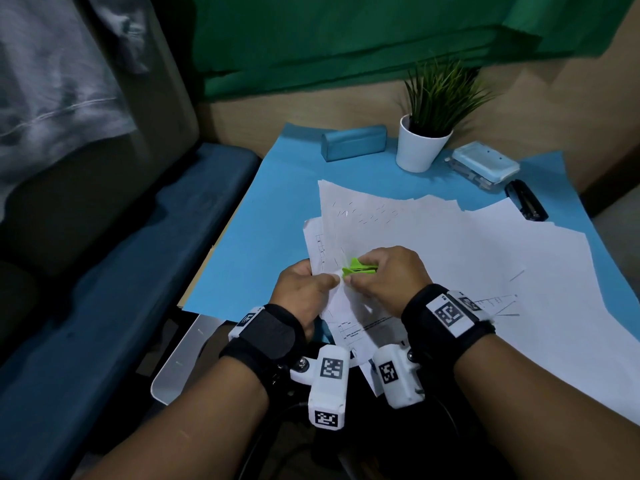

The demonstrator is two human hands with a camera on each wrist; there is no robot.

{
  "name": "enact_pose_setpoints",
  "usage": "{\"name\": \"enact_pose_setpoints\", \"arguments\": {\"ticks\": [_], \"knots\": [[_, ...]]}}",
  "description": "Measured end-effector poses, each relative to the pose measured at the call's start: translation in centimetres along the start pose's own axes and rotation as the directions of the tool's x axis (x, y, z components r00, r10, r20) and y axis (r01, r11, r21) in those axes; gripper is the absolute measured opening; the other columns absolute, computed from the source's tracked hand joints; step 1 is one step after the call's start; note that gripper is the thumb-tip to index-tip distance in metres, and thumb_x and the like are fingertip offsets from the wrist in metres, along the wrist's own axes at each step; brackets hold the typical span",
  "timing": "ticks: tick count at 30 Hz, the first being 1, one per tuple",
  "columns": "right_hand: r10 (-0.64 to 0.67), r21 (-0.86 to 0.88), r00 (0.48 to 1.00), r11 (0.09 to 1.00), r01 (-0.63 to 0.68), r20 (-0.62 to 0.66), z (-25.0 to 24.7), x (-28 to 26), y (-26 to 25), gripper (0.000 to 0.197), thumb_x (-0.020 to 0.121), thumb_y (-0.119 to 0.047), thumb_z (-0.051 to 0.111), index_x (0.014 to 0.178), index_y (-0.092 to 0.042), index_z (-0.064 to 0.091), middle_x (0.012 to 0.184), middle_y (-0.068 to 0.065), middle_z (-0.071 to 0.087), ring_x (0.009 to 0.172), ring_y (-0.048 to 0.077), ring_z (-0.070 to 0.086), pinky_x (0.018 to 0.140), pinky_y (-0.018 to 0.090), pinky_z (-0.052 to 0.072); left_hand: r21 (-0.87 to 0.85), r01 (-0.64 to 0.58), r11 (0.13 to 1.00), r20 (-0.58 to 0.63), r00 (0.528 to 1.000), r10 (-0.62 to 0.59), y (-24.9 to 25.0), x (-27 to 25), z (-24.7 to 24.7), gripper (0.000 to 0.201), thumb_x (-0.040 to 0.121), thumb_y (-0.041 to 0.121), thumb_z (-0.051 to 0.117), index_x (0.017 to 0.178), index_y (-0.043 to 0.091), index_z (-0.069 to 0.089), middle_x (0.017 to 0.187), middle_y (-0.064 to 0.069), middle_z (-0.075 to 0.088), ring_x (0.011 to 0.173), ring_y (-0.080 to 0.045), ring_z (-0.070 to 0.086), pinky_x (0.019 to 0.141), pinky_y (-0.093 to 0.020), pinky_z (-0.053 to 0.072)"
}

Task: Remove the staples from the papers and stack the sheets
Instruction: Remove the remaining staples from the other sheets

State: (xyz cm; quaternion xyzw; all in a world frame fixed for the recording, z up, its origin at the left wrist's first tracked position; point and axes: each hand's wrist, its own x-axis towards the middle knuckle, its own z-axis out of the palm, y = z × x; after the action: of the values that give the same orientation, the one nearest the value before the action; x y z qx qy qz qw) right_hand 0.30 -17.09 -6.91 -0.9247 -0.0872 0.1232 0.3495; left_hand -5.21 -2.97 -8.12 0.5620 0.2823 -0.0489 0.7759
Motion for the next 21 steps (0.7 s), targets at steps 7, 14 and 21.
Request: {"name": "enact_pose_setpoints", "arguments": {"ticks": [7,14,21], "knots": [[0.238,0.776,0.938,0.53,-0.343,0.252,0.3,-0.9,0.2,0.021,0.079,0.007,0.071,0.091,0.021,0.06,0.071,0.022,0.054,0.049,0.022,0.053,0.053,0.026,0.052,-0.111,0.124,0.986,-0.069,0.989,-0.132,0.2,0.1,0.2,0.023,0.089,-0.014,0.052,0.081,0.004,0.061,0.062,-0.011,0.064,0.037,-0.018,0.054,0.037,-0.02,0.042],[0.302,0.834,0.922,0.422,-0.356,0.241,-0.3,0.4,1.6,0.015,0.084,-0.003,0.069,0.093,0.009,0.065,0.076,0.019,0.062,0.06,0.022,0.061,0.062,0.032,0.06,-0.123,0.17,0.978,-0.068,0.981,-0.179,0.3,0.1,-0.4,0.014,0.088,-0.013,0.059,0.093,0.0,0.064,0.067,-0.014,0.072,0.059,-0.029,0.069,0.068,-0.05,0.06],[0.296,0.543,0.952,0.788,-0.29,0.079,-1.1,1.4,1.2,0.022,0.073,-0.013,0.082,0.077,0.0,0.065,0.066,0.013,0.064,0.056,0.024,0.059,0.066,0.038,0.058,-0.068,0.103,0.992,-0.07,0.992,-0.108,0.1,0.3,-0.2,0.017,0.089,-0.006,0.055,0.095,0.003,0.068,0.087,-0.023,0.066,0.078,-0.037,0.05,0.068,-0.041,0.044]]}}
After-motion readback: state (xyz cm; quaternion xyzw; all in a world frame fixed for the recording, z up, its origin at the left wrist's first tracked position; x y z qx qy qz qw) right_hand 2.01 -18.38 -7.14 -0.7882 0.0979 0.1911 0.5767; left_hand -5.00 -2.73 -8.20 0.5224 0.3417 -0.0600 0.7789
